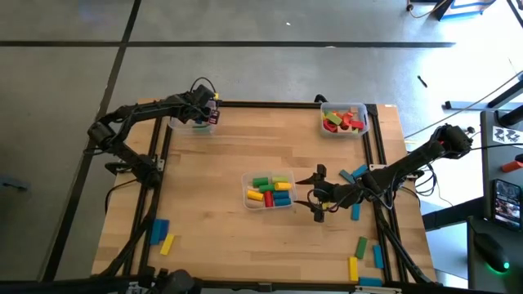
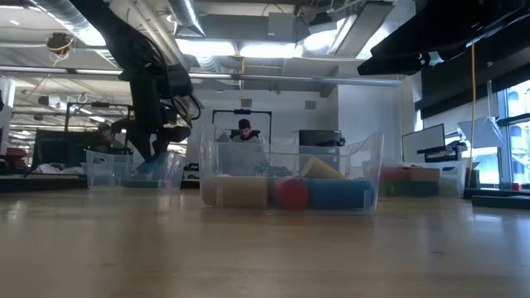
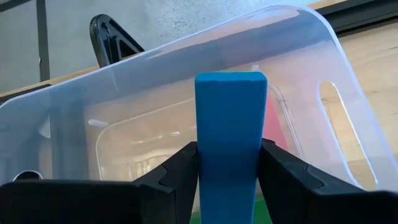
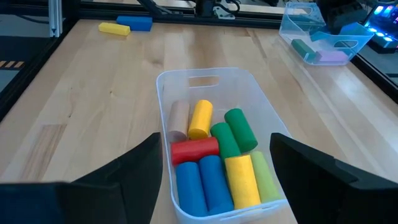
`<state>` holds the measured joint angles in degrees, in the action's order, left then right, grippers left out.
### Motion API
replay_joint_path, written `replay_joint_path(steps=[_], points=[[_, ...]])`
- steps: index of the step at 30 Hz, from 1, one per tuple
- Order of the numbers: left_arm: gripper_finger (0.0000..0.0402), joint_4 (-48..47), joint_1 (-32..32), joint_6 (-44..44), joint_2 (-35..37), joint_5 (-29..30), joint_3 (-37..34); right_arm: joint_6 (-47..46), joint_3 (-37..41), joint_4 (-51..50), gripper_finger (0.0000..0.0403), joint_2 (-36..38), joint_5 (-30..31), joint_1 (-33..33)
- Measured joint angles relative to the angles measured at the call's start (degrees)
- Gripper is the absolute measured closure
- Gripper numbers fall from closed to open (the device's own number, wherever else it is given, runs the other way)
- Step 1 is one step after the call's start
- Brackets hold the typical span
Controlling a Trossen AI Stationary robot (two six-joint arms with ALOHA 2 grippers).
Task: Sort blocks by size
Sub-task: Put the blue rectangular block into the top left transparent bin
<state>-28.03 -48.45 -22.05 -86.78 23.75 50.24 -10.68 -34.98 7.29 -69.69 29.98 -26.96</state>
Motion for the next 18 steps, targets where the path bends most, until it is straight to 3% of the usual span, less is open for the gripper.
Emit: replay_joint_path(steps=[14, 18], points=[[0.0255, -0.2, 0.0, 0.4, 0.0, -1.3, 0.0, 0.0, 0.0, 0.0, 0.0118, 0.0, -1.5, 0.0], [0.0226, -0.2, -0.1, 0.5, 0.0, -1.6, 0.0, 0.0, 0.0, 0.0, 0.0118, 0.0, -1.5, 0.0]])
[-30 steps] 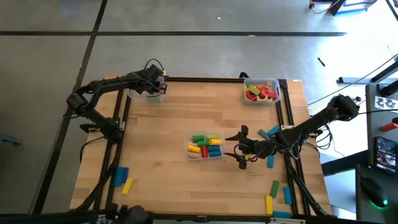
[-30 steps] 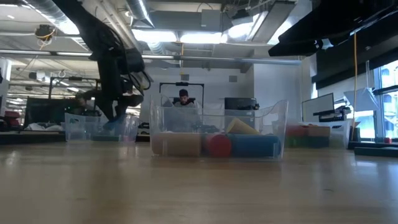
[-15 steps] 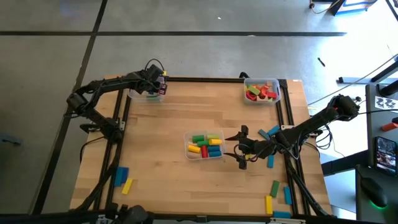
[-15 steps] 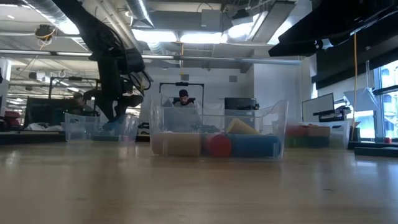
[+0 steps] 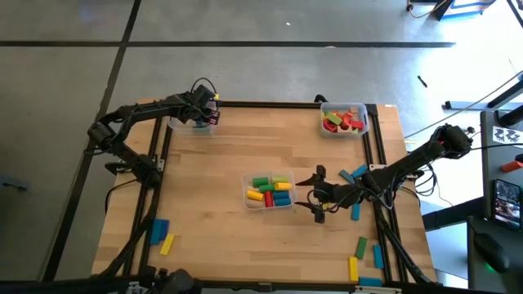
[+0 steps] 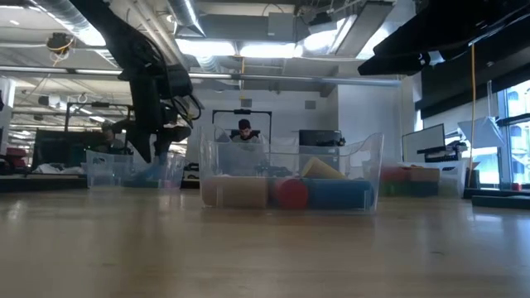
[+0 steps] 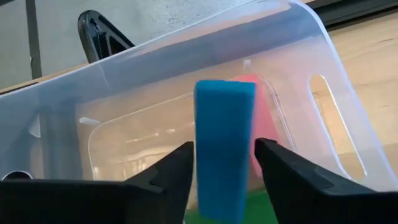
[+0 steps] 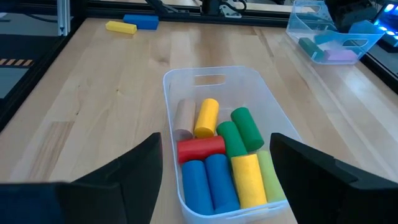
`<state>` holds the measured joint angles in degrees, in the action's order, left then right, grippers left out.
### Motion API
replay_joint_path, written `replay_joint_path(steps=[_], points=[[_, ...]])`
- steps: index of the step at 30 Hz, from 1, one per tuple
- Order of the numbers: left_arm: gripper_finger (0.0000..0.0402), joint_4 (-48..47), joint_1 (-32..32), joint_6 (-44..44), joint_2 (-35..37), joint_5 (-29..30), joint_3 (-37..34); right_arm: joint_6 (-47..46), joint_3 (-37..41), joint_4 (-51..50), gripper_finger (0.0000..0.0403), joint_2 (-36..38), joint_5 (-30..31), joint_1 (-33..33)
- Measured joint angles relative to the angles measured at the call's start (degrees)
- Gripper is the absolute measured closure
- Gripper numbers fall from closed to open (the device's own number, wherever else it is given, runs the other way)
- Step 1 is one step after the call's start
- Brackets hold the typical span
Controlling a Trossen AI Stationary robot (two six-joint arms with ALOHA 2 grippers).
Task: Sort blocks by size
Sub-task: Put the blue rectangular block into the top left transparent bin, then put the yellow rectangular block into the top left transparent bin
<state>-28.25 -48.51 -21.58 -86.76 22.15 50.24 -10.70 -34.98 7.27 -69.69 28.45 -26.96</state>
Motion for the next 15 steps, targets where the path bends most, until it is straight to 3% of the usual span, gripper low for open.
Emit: replay_joint_path(steps=[6, 15], points=[[0.0173, -0.5, -0.4, 0.0, 0.0, -0.1, 0.0, 0.0, 0.0, 0.0, 0.0118, 0.0, 0.0, 0.0], [0.0165, -4.9, 1.8, 3.9, 5.7, -0.3, 0.5, 0.0, 0.0, 0.0, 0.0118, 0.0, 0.0, 0.0]])
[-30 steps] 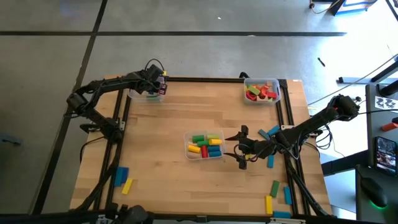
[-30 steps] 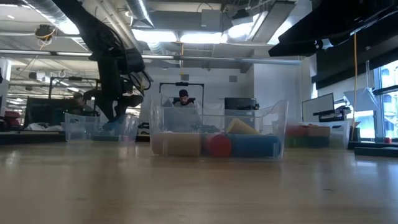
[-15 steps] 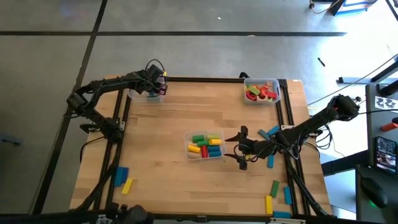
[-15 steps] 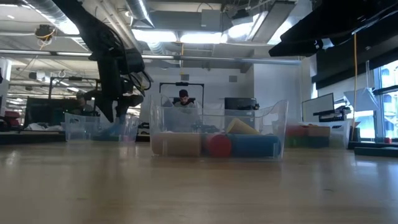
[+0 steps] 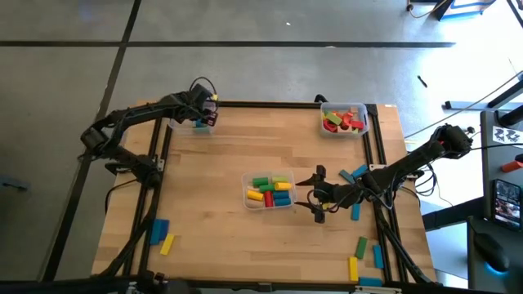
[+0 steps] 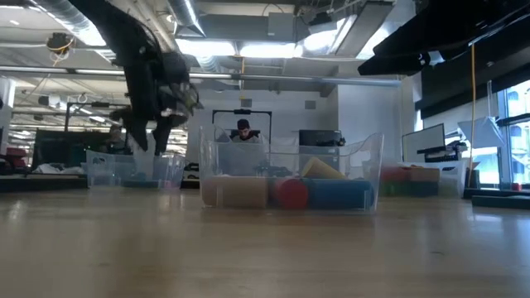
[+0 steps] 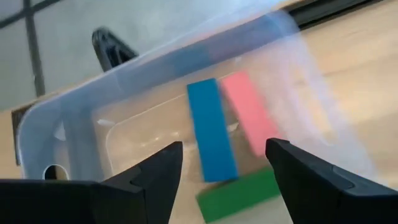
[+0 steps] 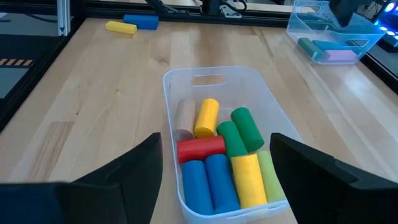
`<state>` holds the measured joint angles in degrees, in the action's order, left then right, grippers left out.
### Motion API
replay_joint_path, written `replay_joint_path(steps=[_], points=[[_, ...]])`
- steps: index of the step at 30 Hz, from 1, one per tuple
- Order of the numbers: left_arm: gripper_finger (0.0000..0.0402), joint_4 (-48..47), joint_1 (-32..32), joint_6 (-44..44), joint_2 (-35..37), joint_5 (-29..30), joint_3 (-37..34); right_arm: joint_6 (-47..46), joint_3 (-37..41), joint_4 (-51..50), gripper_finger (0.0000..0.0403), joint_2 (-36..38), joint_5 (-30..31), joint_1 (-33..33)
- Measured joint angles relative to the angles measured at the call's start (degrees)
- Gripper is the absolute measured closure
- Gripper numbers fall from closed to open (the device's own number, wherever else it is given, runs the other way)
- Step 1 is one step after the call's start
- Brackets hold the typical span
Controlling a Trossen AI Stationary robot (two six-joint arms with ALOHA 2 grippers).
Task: Sort blocks by size
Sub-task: Put the yellow rectangular block into the top left transparent bin
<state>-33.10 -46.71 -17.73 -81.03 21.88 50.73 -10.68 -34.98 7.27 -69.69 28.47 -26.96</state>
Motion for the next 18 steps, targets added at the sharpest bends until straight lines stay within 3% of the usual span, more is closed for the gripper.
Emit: replay_joint_path(steps=[10, 18], points=[[0.0165, -4.7, 14.1, 2.1, 14.2, -10.4, 1.4, 0.0, 0.0, 0.0, 0.0118, 0.0, 0.0, 0.0], [0.0165, -11.2, 28.9, 0.4, 17.3, -18.5, 1.4, 0.0, 0.0, 0.1, 0.0118, 0.0, 0.0, 0.0]])
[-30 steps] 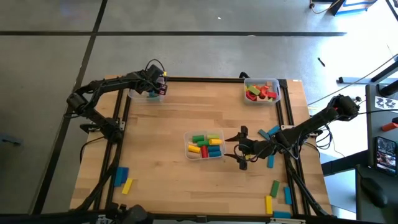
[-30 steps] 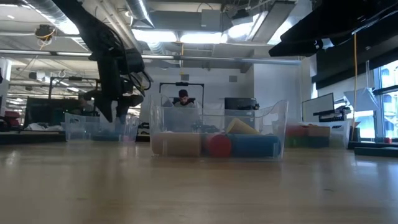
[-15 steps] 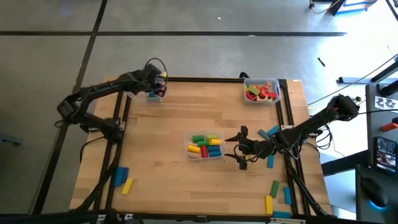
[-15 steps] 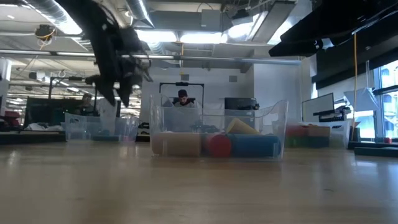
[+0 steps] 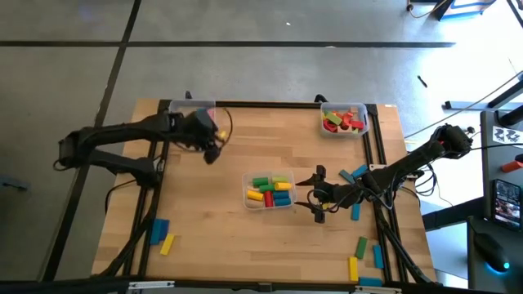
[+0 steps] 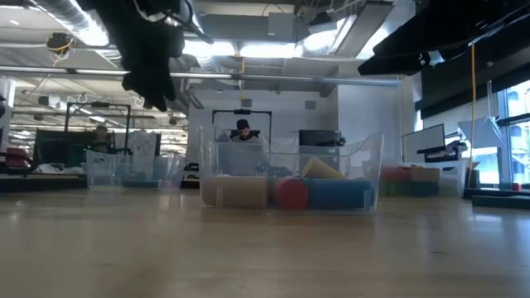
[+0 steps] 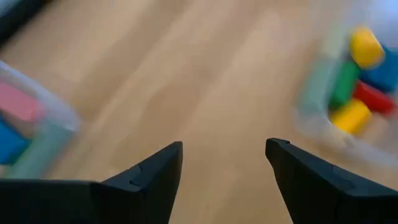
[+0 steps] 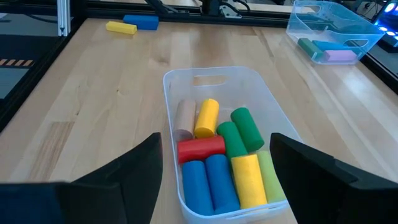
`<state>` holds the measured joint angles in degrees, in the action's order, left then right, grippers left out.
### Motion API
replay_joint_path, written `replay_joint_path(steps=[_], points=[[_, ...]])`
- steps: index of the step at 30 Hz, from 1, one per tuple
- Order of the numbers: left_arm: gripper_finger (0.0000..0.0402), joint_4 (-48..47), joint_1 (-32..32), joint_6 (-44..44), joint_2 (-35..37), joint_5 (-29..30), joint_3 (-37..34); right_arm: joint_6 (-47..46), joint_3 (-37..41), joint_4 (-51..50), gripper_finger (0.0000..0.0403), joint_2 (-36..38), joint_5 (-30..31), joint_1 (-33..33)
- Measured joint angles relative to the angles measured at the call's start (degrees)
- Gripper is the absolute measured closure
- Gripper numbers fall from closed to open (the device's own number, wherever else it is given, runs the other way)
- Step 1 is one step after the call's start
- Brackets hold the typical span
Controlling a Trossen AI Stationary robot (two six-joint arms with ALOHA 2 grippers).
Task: Sort blocks by size
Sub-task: Put the yellow rectangular block into the top left transparent bin
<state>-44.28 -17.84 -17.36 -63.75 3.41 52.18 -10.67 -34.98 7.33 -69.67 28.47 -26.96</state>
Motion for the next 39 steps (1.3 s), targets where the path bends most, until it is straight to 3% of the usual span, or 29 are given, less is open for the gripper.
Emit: replay_joint_path(steps=[14, 28, 32, 39], points=[[0.0165, -1.8, 24.2, -9.9, -0.5, -0.1, -2.0, 0.0, 0.0, 0.0, 0.0118, 0.0, 0.0, 0.0], [0.0165, -2.1, 43.6, -37.1, -0.6, -0.4, -5.8, 0.0, 0.0, 0.0, 0.0118, 0.0, 0.0, 0.0], [0.0165, -2.4, 48.3, -46.2, -2.8, -3.6, -7.0, 0.0, 0.0, 0.0, 0.0118, 0.0, 0.0, 0.0], [0.0165, -0.8, 54.1, -54.1, -12.2, -12.6, -7.0, 0.0, 0.0, 0.0, 0.0118, 0.0, 0.5, 0.0]])
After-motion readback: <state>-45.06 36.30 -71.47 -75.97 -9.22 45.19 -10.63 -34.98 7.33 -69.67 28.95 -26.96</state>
